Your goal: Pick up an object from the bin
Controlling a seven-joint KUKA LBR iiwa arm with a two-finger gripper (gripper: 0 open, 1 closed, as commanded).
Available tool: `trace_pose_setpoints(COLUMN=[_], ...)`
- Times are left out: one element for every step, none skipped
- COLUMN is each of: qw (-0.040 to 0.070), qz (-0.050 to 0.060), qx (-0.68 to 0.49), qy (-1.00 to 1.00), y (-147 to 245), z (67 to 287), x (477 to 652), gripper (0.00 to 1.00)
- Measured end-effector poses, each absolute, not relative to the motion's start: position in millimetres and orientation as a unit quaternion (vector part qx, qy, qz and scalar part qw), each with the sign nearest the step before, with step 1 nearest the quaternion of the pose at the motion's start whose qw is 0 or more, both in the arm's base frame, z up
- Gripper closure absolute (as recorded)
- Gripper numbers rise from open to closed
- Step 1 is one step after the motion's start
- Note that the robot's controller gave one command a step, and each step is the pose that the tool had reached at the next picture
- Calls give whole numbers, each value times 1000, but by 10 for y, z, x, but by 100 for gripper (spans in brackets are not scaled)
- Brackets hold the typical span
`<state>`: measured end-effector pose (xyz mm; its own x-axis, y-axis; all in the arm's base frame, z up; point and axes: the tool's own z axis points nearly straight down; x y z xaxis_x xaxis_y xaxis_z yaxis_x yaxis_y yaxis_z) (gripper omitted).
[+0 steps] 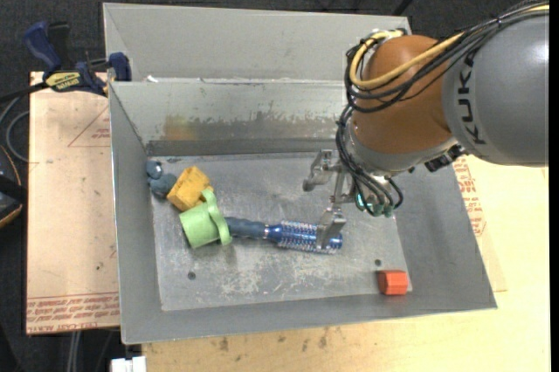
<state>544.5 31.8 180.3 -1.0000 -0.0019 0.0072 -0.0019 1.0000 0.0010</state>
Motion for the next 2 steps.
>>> trace_pose_setpoints(qw=[-2,-4], qz=[-1,-1], qx=[134,133], qy=[-991,-991], y=[444,438], z=[811,840], x=[5507,5521], gripper=[0,100])
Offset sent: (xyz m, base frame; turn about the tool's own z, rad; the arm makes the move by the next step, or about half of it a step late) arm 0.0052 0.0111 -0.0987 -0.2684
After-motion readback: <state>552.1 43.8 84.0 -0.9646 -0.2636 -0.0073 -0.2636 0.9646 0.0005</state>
